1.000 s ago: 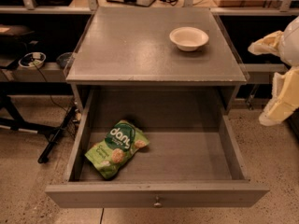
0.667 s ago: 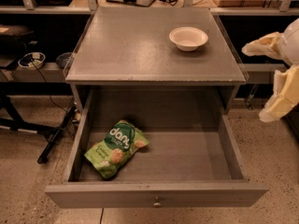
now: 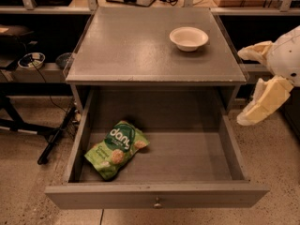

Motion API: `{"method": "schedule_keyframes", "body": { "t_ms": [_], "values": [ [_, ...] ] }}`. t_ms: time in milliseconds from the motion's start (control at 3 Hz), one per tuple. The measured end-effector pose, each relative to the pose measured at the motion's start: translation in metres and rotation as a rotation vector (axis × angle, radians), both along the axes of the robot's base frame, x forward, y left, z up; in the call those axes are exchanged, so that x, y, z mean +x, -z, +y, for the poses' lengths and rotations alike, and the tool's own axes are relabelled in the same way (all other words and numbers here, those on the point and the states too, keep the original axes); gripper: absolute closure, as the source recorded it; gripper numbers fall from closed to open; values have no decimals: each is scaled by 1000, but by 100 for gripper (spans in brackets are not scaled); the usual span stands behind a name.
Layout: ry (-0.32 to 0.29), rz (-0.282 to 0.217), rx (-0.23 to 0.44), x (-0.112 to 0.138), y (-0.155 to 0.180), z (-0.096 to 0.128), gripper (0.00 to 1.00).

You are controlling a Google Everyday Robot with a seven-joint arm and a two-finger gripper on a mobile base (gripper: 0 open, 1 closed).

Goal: Pick green rice chip bag from top drawer and place on counter

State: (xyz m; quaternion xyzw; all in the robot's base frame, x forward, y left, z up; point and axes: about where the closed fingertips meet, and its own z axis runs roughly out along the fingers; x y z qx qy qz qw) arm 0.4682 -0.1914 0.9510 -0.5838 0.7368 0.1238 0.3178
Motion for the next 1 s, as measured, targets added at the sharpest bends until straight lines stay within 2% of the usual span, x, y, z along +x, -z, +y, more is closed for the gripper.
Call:
{"method": "schedule_keyframes", "body": {
  "t_ms": [333,1000],
  "values": [
    [0,0,0,0,0,0,0],
    [80,-37,-5,-2,16,11,0]
  ]
}}
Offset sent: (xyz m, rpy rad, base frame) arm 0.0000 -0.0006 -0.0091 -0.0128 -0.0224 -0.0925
